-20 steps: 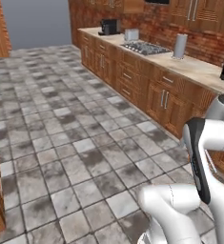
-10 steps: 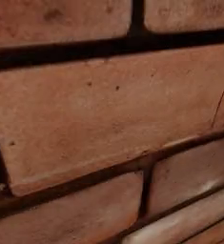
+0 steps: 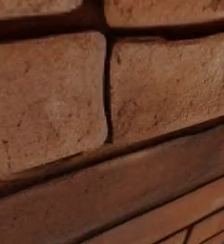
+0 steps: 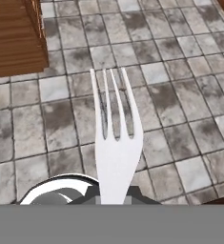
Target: Take the fork and place it on the left side of the plate. Then take the spoon and place it on the right side of the plate. Make sure they're directly next to the plate.
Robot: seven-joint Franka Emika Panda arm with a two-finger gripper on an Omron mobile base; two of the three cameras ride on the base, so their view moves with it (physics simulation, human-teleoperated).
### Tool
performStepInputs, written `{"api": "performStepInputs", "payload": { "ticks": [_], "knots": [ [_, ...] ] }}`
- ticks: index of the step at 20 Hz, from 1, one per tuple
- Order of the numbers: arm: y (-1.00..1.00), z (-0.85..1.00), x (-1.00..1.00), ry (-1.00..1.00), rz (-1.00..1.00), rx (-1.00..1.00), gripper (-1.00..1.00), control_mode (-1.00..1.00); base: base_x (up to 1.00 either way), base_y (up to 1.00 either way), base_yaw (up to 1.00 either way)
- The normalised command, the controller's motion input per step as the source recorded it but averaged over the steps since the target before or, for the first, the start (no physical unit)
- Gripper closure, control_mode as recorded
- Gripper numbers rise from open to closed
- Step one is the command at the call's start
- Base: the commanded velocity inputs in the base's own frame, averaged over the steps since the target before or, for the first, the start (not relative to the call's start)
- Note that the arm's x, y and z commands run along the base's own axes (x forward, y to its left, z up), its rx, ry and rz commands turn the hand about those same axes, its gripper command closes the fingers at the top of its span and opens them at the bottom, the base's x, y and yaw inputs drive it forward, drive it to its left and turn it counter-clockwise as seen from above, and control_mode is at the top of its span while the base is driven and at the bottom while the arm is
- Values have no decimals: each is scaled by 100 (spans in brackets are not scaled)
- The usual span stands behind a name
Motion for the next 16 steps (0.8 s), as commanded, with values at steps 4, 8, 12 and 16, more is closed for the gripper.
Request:
{"api": "performStepInputs", "payload": {
  "ticks": [4, 8, 12, 16],
  "knots": [
    [0, 0, 0, 0, 0, 0, 100, 100, -13, 100, 0],
    [0, 0, 0, 0, 0, 0, 100, 100, -1, 100, 0],
    [0, 0, 0, 0, 0, 0, 100, 100, 6, 100, -2],
    [0, 0, 0, 0, 0, 0, 100, 100, 30, 100, -7]
  ]
}}
